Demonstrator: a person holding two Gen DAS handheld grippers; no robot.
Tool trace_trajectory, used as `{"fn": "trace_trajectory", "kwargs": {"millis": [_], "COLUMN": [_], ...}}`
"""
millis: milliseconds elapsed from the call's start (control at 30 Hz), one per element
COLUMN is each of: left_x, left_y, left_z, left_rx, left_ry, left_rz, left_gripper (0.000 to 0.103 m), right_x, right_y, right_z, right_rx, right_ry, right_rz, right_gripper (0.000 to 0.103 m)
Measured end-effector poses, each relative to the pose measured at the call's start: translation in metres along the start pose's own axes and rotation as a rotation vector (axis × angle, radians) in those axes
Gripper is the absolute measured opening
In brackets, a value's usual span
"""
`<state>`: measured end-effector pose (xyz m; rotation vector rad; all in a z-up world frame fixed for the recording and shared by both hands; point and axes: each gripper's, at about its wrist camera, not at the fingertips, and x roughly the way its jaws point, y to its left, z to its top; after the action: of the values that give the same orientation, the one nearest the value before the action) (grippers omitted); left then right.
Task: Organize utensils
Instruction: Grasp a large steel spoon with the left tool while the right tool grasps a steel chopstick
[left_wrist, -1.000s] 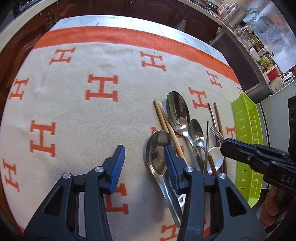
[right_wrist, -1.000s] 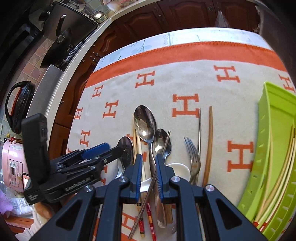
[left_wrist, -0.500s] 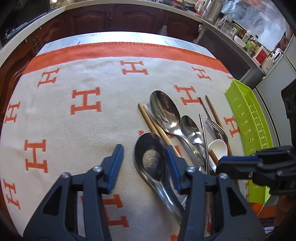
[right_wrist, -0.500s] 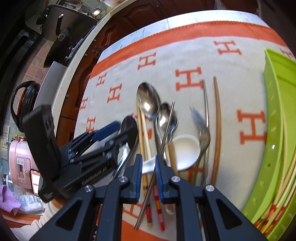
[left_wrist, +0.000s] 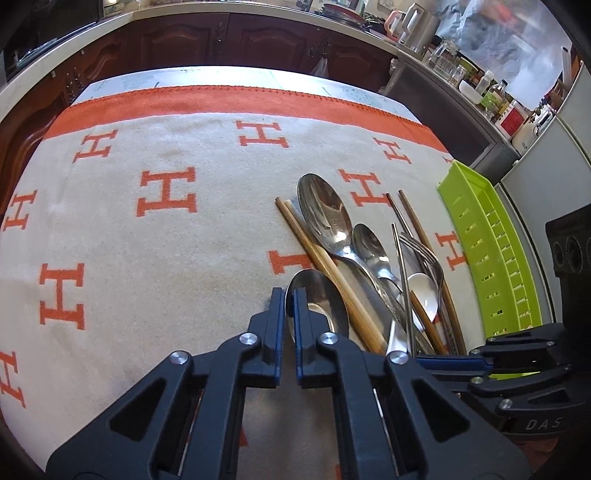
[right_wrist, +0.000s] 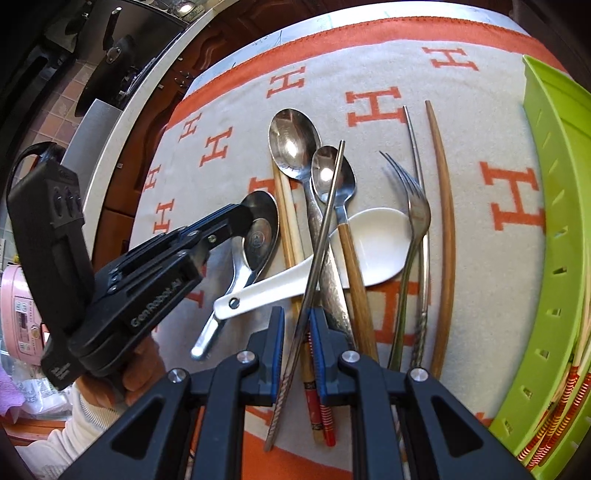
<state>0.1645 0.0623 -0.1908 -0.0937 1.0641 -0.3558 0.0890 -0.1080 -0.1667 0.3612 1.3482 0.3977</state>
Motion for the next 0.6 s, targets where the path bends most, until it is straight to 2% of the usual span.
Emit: {"fn": "trace_trajectory", "kwargs": {"millis": [100,167,267,600], "left_x": [-0.006,-0.01,-0.018,-0.062], "left_y": [0.001,0.001,0.0,-0.004], "left_z": [-0.002,-0.003,-0.006,-0.014], "left_rx": [-0.007,-0.009,-0.007,-0.012], "left_ry": [-0.014,-0.021,-0.025,-0.056], "left_rz": [-0.01,-0.021,-0.02,-0.05], "left_gripper": [0.0,0.0,0.0,0.0], "right_x": [0.001,0.001,-0.001,-0.027], "right_y": [0.002,0.003,0.005,0.014], "right_z": [-0.002,-0.003,-0.006,-0.014], "right_rx": [-0.003,-0.008,-0.019,-0.062], "right_ry": [-0.014,-0.023,-0.038,-0.11], "right_rz": [-0.02,-0.039,-0.03,-0.017], "right_gripper": [0.013,0.009,0.006,0.005]}}
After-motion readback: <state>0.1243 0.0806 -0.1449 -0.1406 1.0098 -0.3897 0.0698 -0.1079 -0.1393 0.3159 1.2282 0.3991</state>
